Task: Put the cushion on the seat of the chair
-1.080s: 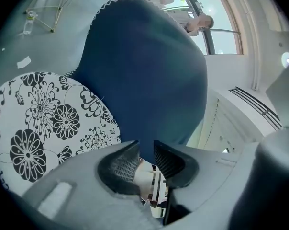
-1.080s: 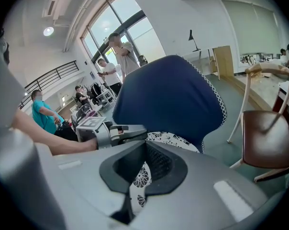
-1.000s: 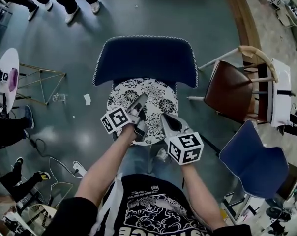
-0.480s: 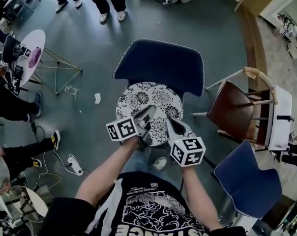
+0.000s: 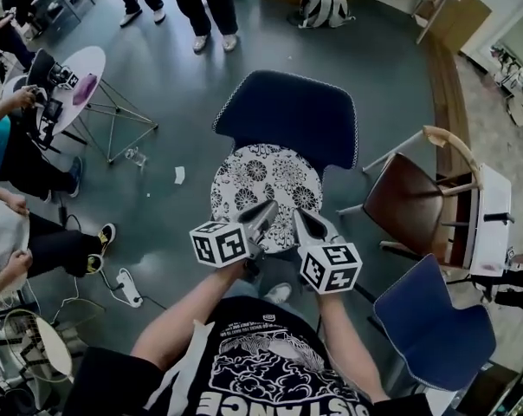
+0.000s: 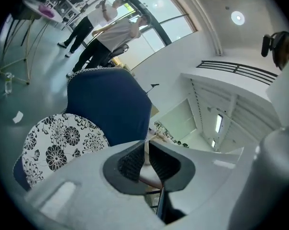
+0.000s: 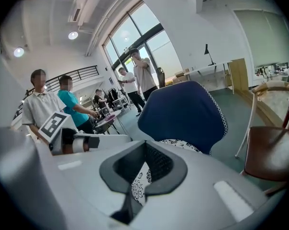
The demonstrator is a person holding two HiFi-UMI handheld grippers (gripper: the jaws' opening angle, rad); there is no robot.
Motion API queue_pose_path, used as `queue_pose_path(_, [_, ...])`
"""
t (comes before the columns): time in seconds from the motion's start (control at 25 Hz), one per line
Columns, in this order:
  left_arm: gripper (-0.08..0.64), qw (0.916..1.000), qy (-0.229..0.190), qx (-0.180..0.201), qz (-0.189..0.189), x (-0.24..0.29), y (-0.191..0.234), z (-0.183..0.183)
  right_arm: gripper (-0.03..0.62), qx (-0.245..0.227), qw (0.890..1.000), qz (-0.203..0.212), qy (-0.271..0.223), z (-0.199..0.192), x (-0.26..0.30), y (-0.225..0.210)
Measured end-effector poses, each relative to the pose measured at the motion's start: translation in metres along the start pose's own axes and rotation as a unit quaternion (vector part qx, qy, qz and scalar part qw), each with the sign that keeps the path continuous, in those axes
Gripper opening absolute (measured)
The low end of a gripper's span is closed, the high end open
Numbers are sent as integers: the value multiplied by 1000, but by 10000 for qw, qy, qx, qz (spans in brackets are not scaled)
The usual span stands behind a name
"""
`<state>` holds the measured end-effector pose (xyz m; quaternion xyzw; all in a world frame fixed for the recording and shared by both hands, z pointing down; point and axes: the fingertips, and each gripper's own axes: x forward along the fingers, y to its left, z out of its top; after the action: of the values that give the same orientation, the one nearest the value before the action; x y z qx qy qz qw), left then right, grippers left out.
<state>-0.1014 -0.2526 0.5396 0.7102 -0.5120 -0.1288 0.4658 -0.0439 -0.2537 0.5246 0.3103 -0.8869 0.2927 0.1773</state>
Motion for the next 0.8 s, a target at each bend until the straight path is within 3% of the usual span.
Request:
queue_pose_path(0.36, [-3, 9927, 69, 1175, 260, -25, -44, -11, -2, -135, 9994, 126, -288, 3, -35, 17])
queue_pose_path(0.6, [-5, 9841, 170, 1709, 448, -38, -61, -29, -2, -378, 9985, 208, -346, -5, -56, 31])
queue_pose_path(0.8, [-5, 9806, 146, 1908, 434, -43, -74, -42, -2, -435, 9979, 250, -416, -11, -70, 35])
